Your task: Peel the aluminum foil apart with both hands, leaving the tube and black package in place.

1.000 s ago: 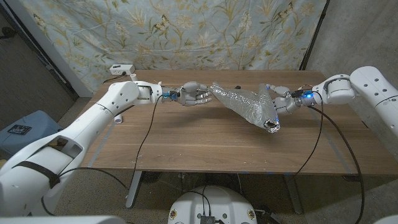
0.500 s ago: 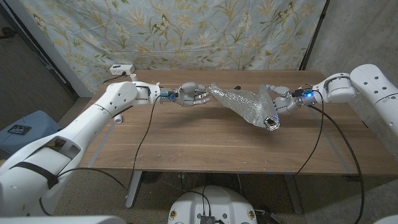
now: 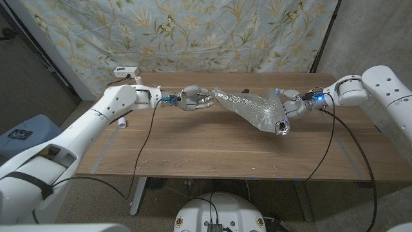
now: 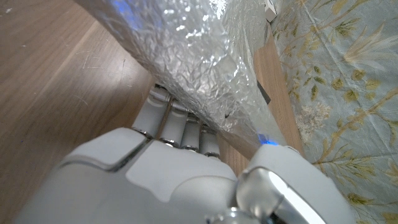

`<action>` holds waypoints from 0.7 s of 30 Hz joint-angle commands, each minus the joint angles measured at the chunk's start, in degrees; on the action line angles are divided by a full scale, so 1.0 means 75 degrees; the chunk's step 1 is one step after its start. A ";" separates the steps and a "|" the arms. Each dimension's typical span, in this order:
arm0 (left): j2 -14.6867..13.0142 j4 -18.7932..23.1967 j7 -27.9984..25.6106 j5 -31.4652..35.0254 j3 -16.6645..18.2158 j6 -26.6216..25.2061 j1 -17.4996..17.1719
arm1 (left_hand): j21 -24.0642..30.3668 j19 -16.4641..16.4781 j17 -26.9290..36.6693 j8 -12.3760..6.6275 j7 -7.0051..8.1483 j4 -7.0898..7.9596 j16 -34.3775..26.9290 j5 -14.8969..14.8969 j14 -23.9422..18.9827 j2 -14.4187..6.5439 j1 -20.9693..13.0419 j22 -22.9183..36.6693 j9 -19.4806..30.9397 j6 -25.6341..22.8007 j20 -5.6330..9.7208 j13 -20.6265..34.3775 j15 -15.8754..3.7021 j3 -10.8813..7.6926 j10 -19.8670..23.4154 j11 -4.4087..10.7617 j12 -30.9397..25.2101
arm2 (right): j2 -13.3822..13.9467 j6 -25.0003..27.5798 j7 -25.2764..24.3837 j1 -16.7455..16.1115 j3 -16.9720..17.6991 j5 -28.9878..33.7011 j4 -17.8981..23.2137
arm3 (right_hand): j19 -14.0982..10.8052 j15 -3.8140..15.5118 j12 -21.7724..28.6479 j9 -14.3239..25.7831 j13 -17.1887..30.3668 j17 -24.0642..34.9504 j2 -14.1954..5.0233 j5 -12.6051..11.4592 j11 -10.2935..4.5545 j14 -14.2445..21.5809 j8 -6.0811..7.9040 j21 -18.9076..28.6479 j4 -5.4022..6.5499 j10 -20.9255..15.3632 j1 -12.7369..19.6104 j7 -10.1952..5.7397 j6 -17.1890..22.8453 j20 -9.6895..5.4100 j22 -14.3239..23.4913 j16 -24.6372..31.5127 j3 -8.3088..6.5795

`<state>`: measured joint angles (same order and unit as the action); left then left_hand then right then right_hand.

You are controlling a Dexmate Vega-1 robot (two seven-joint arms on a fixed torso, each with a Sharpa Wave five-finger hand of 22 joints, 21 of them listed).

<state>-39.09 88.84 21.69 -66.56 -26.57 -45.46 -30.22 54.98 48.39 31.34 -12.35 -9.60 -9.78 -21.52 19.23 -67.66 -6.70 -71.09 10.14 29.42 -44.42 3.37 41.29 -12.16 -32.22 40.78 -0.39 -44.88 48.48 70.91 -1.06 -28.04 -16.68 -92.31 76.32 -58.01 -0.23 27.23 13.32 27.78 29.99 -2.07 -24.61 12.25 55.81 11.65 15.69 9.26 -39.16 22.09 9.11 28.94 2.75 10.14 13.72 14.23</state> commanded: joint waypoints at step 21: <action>-0.0672 0.0943 -0.0750 -0.0674 0.0563 0.0010 -0.0741 | 0.0130 -0.0045 0.0045 0.0054 0.0006 0.0008 0.0023 -0.0009 -0.0087 0.0003 -0.0073 -0.0008 0.0034 -0.0033 0.0025 0.0045 0.0016 0.0016 0.0163 0.0190 0.0021 | 0.0027 0.0143 -0.0058 -0.0129 0.0059 -0.0071 0.0137 | -0.0132 0.0072 0.0065 -0.0008 0.0041 0.0035 -0.0135 -0.0110 -0.0008 0.0129 0.0003 -0.0037 -0.0030 -0.0060 -0.0059 0.0389 -0.0047 0.0015 0.0023 0.0075 0.0108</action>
<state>-42.52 93.66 18.05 -69.93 -23.73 -45.70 -33.95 55.54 48.19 31.62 -12.07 -9.57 -9.78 -21.52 19.23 -67.96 -6.70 -71.09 10.14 29.40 -44.41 3.58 41.37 -11.86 -32.22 40.80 -0.39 -44.86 48.27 71.65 -1.07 -28.54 -16.39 -92.15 76.93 -58.63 0.29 27.23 13.32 27.78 30.16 -2.61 -25.01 12.24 56.33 11.65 15.46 9.09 -39.16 21.55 9.11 28.94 2.95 10.14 14.03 14.70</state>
